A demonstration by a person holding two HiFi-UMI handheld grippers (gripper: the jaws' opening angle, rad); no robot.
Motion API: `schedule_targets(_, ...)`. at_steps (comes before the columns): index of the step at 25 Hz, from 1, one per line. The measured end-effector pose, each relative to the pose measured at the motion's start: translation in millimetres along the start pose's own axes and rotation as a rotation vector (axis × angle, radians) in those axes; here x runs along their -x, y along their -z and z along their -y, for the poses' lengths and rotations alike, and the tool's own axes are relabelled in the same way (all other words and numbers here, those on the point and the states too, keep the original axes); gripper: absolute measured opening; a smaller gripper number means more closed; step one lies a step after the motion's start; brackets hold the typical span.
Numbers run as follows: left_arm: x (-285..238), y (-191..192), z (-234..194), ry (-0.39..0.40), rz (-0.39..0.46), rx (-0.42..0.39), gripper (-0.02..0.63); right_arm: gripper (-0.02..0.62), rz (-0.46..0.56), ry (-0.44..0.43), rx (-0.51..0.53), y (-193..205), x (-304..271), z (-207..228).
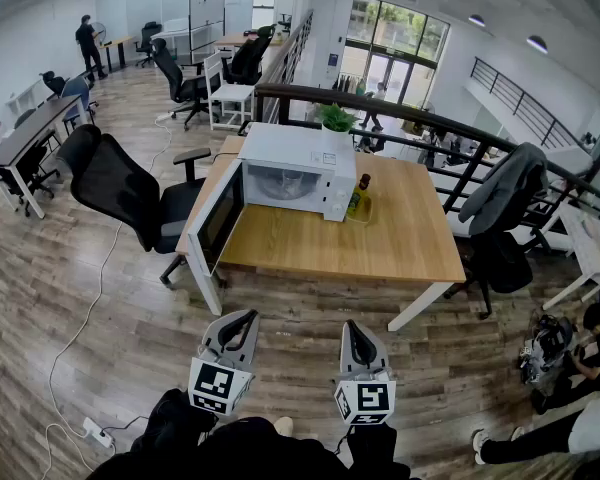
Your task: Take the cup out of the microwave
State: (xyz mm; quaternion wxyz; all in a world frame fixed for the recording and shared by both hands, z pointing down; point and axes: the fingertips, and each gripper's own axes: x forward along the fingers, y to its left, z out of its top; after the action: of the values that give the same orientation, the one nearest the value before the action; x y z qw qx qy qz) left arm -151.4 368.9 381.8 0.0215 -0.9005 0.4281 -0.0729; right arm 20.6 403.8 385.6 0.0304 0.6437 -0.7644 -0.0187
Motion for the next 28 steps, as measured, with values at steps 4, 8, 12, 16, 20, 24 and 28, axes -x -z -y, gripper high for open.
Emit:
schedule_targets(4, -0.2, -1.2, 10.7, -0.007, -0.004, 0.006, 0.025, 0.014, -0.024, -0.016, 0.008, 3.4, 7.1, 6.2)
schedule_targets(8, -8.6, -5.3, 23.0, 0.001, -0.006, 0.0, 0.025, 0.015, -0.033, -0.004, 0.02, 8.1, 12.5, 16.8)
schedule_targets(12, -22.4, -8.6, 32.7, 0.007, -0.003, -0.015, 0.025, 0.015, -0.007, -0.003, -0.001, 5.3, 13.1, 32.4)
schedule_targets(16, -39.9, -9.1, 35.6, 0.015, -0.008, -0.013, 0.025, 0.015, 0.0, -0.004, -0.014, 6.8, 6.4, 43.0)
schedule_targets(20, -64.3, -5.4, 33.1, 0.022, -0.021, -0.013, 0.025, 0.015, -0.006, -0.002, -0.021, 12.4, -10.2, 56.7)
schedule_targets(24, -98.6, -6.4, 23.9, 0.031, -0.016, -0.011, 0.025, 0.015, -0.004, -0.001, -0.024, 16.2, -38.6, 72.9)
schedule_targets(28, -142.7, -5.2, 8.3, 0.041, -0.028, -0.007, 0.025, 0.015, -0.013, 0.003, -0.027, 16.7, -76.4, 92.8)
